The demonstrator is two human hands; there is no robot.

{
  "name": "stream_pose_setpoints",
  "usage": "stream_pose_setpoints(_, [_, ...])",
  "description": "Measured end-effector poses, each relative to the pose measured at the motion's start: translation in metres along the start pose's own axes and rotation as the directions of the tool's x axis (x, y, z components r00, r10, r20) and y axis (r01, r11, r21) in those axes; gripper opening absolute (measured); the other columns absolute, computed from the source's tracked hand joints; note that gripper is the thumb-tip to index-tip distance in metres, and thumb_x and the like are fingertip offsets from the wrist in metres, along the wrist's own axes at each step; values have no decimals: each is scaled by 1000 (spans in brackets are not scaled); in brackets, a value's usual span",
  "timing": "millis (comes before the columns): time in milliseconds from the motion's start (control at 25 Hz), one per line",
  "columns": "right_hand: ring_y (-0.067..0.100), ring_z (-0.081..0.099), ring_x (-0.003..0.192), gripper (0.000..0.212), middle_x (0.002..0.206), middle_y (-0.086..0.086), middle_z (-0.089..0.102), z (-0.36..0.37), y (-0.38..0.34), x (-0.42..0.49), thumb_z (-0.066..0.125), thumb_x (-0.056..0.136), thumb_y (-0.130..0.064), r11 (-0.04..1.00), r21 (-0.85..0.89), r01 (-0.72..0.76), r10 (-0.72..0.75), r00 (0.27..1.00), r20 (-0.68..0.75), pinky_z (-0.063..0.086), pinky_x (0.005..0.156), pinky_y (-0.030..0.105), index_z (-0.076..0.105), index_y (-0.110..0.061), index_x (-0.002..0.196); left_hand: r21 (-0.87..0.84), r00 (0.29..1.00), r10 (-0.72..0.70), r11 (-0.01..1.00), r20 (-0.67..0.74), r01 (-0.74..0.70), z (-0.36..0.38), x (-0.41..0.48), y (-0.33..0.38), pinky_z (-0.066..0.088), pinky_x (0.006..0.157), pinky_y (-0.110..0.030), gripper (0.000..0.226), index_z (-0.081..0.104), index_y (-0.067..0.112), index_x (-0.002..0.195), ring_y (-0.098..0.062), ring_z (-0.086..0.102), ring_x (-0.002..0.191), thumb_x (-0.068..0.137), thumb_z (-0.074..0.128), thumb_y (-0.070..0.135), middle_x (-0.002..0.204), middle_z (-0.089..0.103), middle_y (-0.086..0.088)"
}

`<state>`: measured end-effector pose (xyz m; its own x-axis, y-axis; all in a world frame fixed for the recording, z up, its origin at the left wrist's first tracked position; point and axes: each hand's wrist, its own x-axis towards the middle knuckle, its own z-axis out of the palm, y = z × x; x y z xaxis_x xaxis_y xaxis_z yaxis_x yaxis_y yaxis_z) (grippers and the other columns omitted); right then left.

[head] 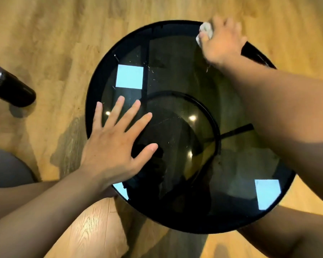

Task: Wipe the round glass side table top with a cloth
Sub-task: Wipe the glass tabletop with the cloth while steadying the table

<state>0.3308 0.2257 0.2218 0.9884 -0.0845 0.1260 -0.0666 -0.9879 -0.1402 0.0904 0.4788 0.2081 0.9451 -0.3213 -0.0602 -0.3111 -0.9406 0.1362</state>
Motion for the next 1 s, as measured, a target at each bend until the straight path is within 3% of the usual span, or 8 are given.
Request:
stream_pose_setpoints(200, [34,50,111,36,124,6,56,-14,-20,-161,47,93,-45,985,71,160,-161,987,15,40,84,45,56,-28,124,28,998,-59,998,36,58,-3,2,3,-1,119,-62,77,29,38,152,-26,4,154,88,7,75,164,20,3])
stream_pose_setpoints(360, [25,51,106,33,117,-2,57,-40,-39,-335,52,90,-47,946,164,279,-295,952,82,41,84,42,59,-31,119,12,999,-54,998,-3,54,0,-2,3,-5,119,-61,77,29,39,152,-26,3,154,88,4,74,165,20,3])
stream_pose_setpoints(440, [22,52,106,33,116,-2,58,-43,-46,-376,53,89,-49,939,201,280,-305,946,106,41,83,41,61,-30,115,-43,998,-57,997,-25,56,1,-3,1,-6,119,-60,74,29,39,151,-26,4,154,91,4,72,164,21,2])
stream_pose_setpoints(600, [26,55,96,32,107,3,61,-31,-49,-334,53,90,-45,917,113,382,-388,921,37,40,75,40,66,-24,112,-102,997,-40,994,-62,34,6,-3,-3,-7,120,-59,69,22,37,154,-28,2,154,95,1,67,165,17,-2])
stream_pose_setpoints(760, [32,54,99,35,111,8,60,-5,-58,-220,48,93,-46,952,9,307,-307,952,-6,40,74,42,59,-23,117,-94,998,-50,995,-48,45,9,-1,-3,-5,119,-61,72,14,36,155,-29,0,154,94,-4,69,166,13,-5])
stream_pose_setpoints(920, [33,46,120,43,130,10,52,12,-65,-68,37,97,-48,987,-41,157,-157,988,-5,37,87,43,49,-23,129,-115,997,-64,992,-49,58,4,-1,-4,-2,119,-61,75,17,33,155,-30,3,153,92,-2,69,165,15,-7])
stream_pose_setpoints(1000, [24,46,126,41,136,-1,53,16,-68,-8,35,97,-52,987,-44,156,-154,987,50,33,96,46,50,-38,132,-127,996,-64,990,-64,55,5,-3,-3,0,119,-62,75,22,31,155,-30,5,153,93,3,68,165,18,-8])
